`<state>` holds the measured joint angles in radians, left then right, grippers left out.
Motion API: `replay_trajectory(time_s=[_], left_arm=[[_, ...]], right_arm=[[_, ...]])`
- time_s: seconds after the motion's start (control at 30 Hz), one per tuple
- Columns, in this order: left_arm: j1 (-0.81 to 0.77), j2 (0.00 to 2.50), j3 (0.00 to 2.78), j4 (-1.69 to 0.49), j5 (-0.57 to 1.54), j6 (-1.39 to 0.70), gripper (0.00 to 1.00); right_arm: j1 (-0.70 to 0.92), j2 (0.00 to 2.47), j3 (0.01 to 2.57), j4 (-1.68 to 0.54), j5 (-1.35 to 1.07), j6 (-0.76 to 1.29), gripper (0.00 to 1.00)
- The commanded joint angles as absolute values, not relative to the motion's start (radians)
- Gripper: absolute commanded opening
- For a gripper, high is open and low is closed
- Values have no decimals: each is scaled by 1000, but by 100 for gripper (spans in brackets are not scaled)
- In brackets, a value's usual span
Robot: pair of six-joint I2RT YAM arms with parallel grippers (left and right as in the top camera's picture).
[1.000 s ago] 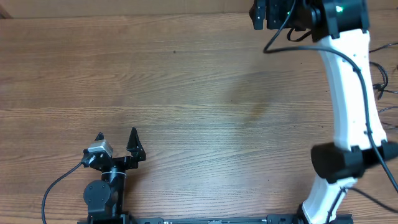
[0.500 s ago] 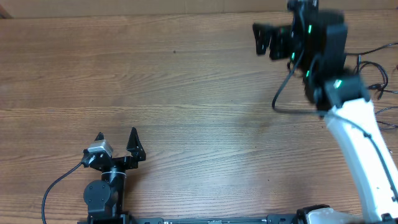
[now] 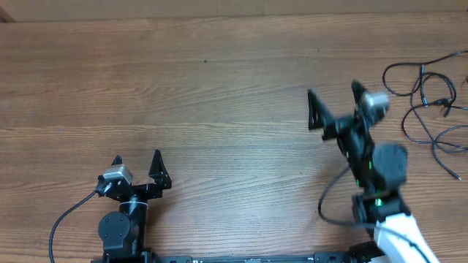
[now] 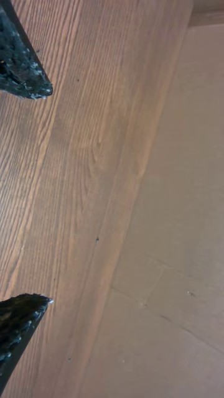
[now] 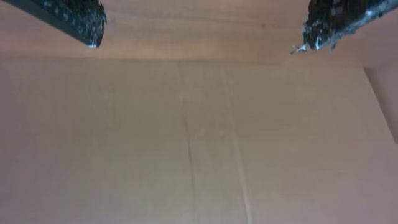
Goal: Untangle cables
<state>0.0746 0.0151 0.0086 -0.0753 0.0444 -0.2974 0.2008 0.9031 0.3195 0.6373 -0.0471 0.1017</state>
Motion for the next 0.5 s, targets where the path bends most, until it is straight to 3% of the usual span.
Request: replay_trajectory(time_s=[0.0, 0.13, 0.47], left_arm=[[82, 4, 6, -78, 38, -311, 100], [82, 4, 6, -78, 38, -311, 100], [82, 4, 6, -78, 38, -311, 100]], right_arm=[[201, 805, 168, 698, -37, 107, 100], [201, 682, 23, 730, -34, 107, 100], [192, 539, 8, 457, -23, 107, 100]])
